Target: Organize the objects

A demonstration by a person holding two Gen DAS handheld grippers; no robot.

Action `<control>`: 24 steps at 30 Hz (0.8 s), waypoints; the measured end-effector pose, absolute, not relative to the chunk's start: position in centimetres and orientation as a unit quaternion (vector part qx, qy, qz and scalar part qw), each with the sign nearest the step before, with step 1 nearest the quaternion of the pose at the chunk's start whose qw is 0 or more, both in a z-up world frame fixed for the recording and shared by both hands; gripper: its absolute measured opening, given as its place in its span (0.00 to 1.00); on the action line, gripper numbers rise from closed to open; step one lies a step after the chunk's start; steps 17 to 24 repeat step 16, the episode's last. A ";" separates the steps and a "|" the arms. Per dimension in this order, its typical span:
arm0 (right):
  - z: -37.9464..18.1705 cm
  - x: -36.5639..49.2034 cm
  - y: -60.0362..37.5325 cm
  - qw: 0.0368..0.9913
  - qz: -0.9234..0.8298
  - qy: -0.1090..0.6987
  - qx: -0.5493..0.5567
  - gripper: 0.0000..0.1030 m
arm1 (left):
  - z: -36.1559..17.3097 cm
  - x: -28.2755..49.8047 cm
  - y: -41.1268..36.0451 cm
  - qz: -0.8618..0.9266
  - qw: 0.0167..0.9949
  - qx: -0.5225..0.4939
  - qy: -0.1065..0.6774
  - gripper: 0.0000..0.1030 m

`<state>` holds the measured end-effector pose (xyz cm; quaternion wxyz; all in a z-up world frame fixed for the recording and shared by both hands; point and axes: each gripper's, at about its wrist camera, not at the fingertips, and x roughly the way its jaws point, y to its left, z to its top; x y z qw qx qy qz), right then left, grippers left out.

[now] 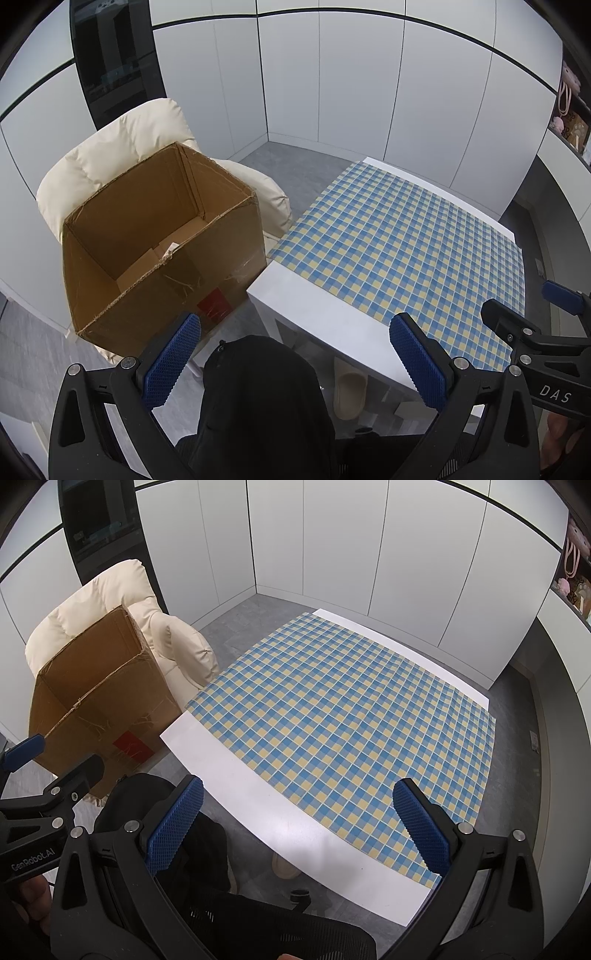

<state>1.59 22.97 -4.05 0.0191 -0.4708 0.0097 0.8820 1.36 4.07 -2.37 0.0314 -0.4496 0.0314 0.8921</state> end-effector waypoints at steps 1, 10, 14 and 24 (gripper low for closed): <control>-4.1 1.6 23.0 0.020 0.882 0.009 -0.470 1.00 | -2.4 1.4 4.1 0.892 0.031 -0.450 0.031 0.99; -4.1 1.6 23.0 0.019 0.882 0.008 -0.471 1.00 | -2.4 1.4 4.1 0.892 0.032 -0.450 0.032 0.99; -4.1 1.6 23.0 0.019 0.882 0.009 -0.471 1.00 | -2.3 1.3 4.1 0.892 0.031 -0.450 0.031 0.99; -4.1 1.7 22.9 0.020 0.882 0.009 -0.471 1.00 | -2.3 1.3 4.1 0.892 0.031 -0.451 0.031 0.99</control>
